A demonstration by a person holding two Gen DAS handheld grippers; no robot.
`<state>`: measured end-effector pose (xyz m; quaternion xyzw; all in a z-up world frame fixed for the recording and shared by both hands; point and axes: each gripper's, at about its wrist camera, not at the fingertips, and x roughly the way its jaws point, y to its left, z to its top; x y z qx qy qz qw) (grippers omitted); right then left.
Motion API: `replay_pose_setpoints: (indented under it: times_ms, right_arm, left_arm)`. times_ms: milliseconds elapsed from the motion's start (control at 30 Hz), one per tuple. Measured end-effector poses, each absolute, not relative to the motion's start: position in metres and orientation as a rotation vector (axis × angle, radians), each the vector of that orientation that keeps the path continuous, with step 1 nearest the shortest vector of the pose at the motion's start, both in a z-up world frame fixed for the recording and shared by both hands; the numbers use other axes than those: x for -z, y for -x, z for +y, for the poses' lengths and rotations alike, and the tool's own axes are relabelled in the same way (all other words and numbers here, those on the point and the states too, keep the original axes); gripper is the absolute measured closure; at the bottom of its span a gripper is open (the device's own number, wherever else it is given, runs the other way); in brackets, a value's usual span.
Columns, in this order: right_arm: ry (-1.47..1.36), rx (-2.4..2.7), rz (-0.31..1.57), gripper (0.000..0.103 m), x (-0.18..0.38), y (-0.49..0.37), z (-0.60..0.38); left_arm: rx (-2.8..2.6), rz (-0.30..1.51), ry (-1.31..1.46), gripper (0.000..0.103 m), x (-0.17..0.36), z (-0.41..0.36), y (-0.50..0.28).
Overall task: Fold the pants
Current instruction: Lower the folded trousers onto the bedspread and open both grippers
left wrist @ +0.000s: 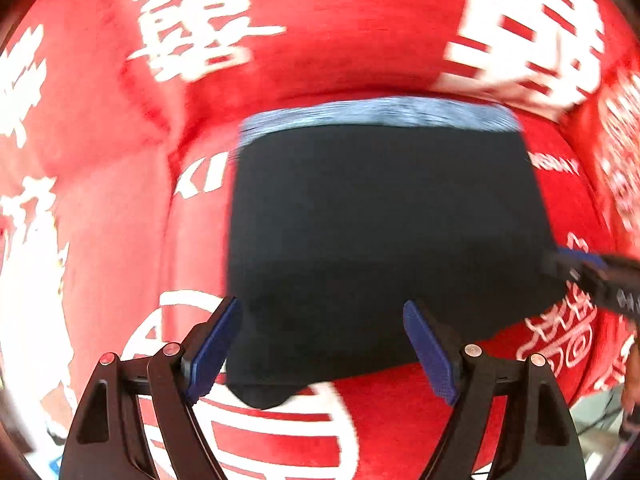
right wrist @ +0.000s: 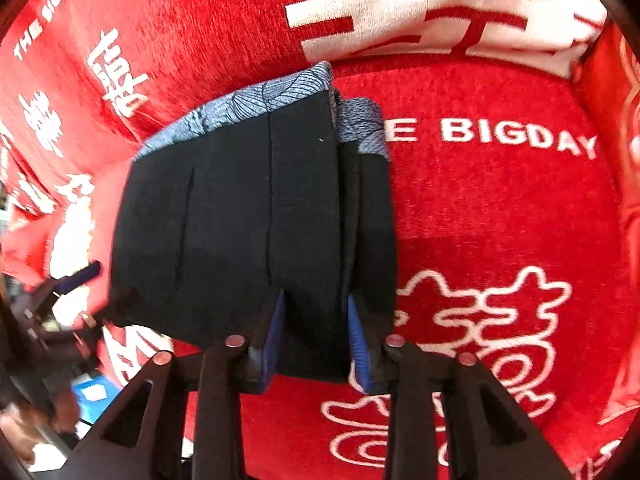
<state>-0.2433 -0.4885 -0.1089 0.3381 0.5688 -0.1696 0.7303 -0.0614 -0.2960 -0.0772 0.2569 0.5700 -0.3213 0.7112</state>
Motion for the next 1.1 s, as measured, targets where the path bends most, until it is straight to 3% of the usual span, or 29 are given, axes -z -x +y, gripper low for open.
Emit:
replay_pose_setpoints:
  times_ms: [367, 867, 1100]
  right_arm:
    - [-0.608, 0.482, 1.344, 0.05, 0.118, 0.235, -0.471]
    - [-0.565, 0.509, 1.411, 0.048, 0.109, 0.253, -0.465]
    - [-0.588, 0.517, 1.417, 0.041, 0.111, 0.261, -0.468]
  left_arm:
    - [0.629, 1.312, -0.531, 0.02, 0.094, -0.274, 0.03]
    - [0.642, 1.335, -0.521, 0.019, 0.098, -0.273, 0.024]
    - [0.645, 1.362, -0.512, 0.016, 0.103, -0.272, 0.019]
